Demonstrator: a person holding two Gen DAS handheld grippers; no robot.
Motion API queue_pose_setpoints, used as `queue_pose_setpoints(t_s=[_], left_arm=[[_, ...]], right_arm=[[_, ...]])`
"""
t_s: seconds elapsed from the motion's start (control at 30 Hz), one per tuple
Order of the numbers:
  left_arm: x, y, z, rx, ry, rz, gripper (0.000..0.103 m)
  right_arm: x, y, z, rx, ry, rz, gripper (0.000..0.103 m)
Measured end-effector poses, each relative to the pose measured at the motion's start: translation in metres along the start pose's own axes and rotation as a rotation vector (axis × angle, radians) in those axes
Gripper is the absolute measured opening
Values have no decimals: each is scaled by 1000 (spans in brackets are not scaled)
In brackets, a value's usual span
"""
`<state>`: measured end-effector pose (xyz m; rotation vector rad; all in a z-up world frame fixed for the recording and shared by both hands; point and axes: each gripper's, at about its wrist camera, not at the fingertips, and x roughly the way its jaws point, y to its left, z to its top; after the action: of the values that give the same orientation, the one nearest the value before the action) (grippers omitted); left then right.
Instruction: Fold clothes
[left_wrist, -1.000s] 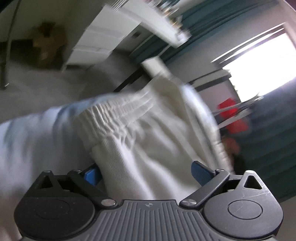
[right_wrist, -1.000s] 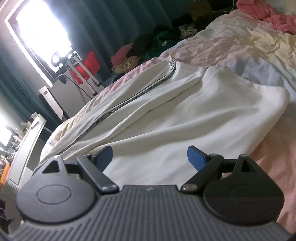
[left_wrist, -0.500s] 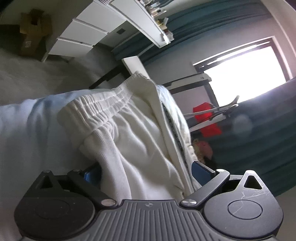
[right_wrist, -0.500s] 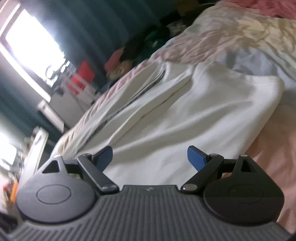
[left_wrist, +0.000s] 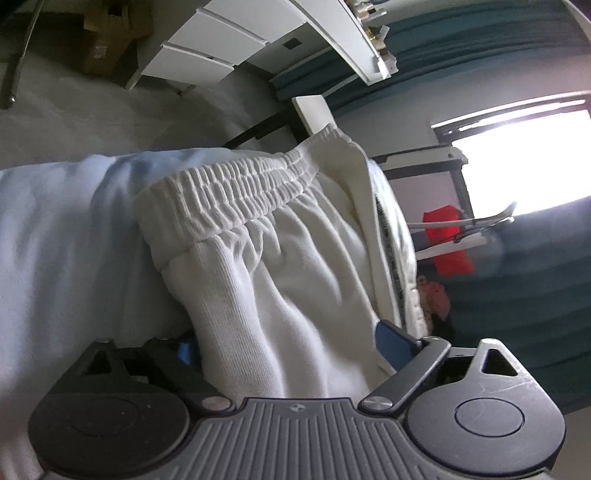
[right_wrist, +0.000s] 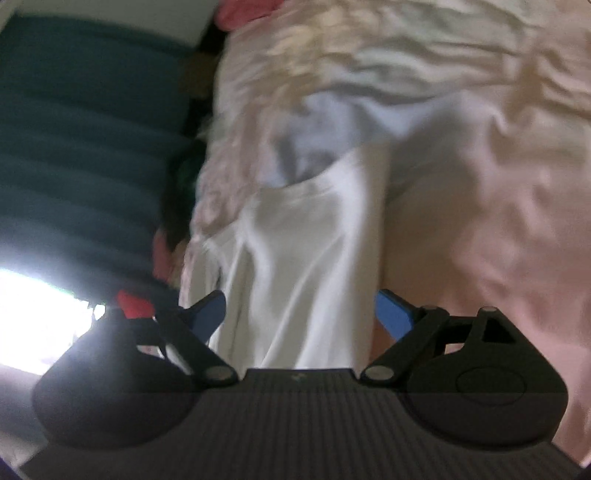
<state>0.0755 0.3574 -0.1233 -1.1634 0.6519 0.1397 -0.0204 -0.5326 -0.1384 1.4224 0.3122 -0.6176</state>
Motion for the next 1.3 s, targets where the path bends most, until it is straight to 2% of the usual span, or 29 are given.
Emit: queue_pose_setpoints(t_s=[0.03, 0.1, 0.13, 0.2, 0.3, 0.33, 0.4, 0.5, 0.53, 0.57, 0.6, 0.67, 0.7, 0.73, 0.87, 1.0, 1.1, 1.2, 1.3], left_arm=[[-4, 2, 0, -11, -12, -2, 78], [-7, 8, 0, -43, -22, -7, 78], [-7, 11, 0, -54, -24, -8, 77], [-4, 14, 1, -57, -19, 3, 75], [0, 11, 3, -29, -44, 33, 72], [2, 10, 4, -19, -52, 43, 71], [5, 8, 6, 0, -69, 64, 70], [7, 6, 8, 21, -92, 90, 50], [8, 4, 10, 17, -98, 88, 40], [5, 2, 11, 20, -105, 83, 34], [2, 0, 12, 22, -112, 78, 27], [-3, -5, 14, 27, -126, 68, 25], [-6, -7, 15, 30, -133, 63, 21], [-9, -9, 16, 32, -140, 58, 13], [-21, -21, 20, 48, -172, 34, 10], [-39, -69, 21, 166, -240, 4, 9], [-37, -107, 32, 184, -286, -11, 9], [-22, -147, 47, 192, -325, -25, 9], [19, -183, 66, 205, -355, 11, 9]], right_arm=[[5, -4, 3, 25, -15, -13, 84], [22, -8, 12, 62, -56, -74, 83], [28, -12, 14, 75, -63, -84, 77], [39, -22, 19, 101, -73, -98, 75], [47, -30, 23, 109, -90, -93, 51], [47, -30, 25, 103, -99, -85, 39], [45, -30, 25, 107, -121, -20, 36], [46, -20, 25, 50, -126, 4, 35], [48, -15, 24, 12, -117, -19, 30], [50, -10, 24, -28, -107, -44, 20], [51, -8, 22, -41, -96, -54, 16], [51, -6, 18, -61, -73, -70, 12], [51, -5, 17, -71, -62, -79, 9], [51, -4, 15, -80, -51, -87, 7], [34, 16, 13, -134, -92, -50, 6], [19, 53, 16, -205, -142, 31, 6], [8, 81, 18, -259, -179, 92, 6], [29, 125, 19, -327, -184, 125, 6], [65, 172, 17, -337, -187, 182, 6]])
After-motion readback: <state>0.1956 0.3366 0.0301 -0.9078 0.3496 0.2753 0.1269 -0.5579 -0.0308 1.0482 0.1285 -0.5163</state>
